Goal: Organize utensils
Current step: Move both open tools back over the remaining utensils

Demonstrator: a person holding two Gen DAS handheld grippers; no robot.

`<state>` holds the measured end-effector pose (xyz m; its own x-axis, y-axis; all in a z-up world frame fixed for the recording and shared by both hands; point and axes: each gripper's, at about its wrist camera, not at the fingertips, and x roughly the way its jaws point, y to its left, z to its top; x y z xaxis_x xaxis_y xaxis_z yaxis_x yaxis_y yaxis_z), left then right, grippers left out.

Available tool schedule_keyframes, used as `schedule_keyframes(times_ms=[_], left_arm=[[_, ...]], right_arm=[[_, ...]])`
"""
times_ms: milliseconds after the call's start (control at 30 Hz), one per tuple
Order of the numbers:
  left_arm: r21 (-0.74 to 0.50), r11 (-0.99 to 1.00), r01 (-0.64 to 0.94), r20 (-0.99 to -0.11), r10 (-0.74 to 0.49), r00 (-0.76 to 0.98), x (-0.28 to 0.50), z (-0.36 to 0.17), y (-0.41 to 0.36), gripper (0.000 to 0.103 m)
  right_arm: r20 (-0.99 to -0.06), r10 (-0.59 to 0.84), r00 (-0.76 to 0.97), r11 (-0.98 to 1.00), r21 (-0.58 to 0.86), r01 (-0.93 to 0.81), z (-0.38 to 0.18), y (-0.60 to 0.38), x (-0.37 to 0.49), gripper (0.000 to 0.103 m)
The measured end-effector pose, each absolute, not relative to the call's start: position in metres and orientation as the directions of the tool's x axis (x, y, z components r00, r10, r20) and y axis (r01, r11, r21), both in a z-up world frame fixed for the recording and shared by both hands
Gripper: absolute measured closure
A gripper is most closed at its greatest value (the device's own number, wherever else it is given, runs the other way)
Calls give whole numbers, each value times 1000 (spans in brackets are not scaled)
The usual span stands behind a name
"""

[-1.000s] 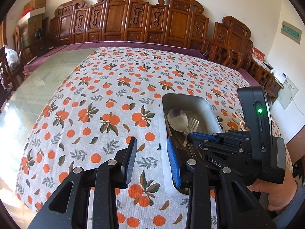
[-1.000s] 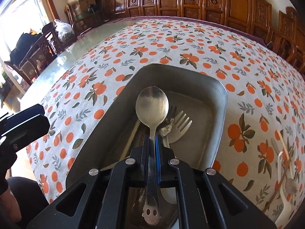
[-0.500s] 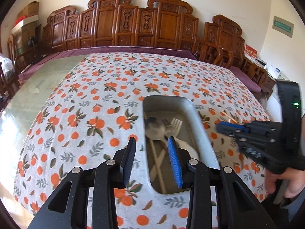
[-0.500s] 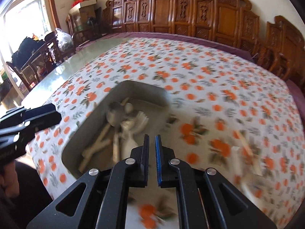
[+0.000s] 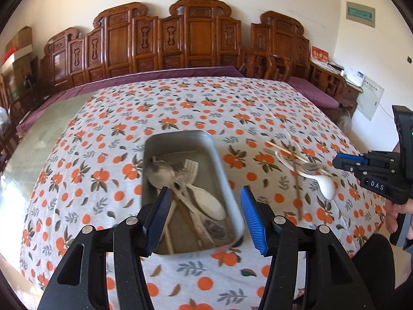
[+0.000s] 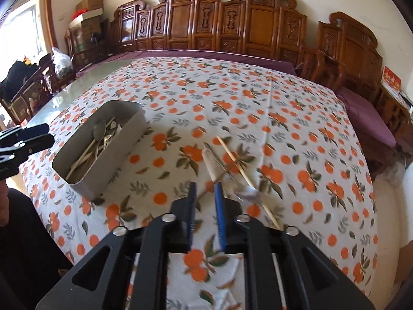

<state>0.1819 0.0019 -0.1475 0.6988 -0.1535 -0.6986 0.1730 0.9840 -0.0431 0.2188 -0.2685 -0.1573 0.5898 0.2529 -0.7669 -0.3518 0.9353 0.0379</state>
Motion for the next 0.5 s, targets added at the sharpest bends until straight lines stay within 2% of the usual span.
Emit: schedule_keyframes(times_ms=[200,300,500], left_arm=[[-37,977,211,-732,-170,660,183,-161,-30,50],[-27,971,236,-740,-178,648,184,-166,-49,50],[-39,956,289,-766,-214,606,193,-177,-87,50]], right_arm=[[-756,280,592,937,80,-340,-166,-295,213,74],[-764,269,586,929,45,-368,-178,-303,213,74],[-783,252,569,941,60,-334,-198,-334,219,74]])
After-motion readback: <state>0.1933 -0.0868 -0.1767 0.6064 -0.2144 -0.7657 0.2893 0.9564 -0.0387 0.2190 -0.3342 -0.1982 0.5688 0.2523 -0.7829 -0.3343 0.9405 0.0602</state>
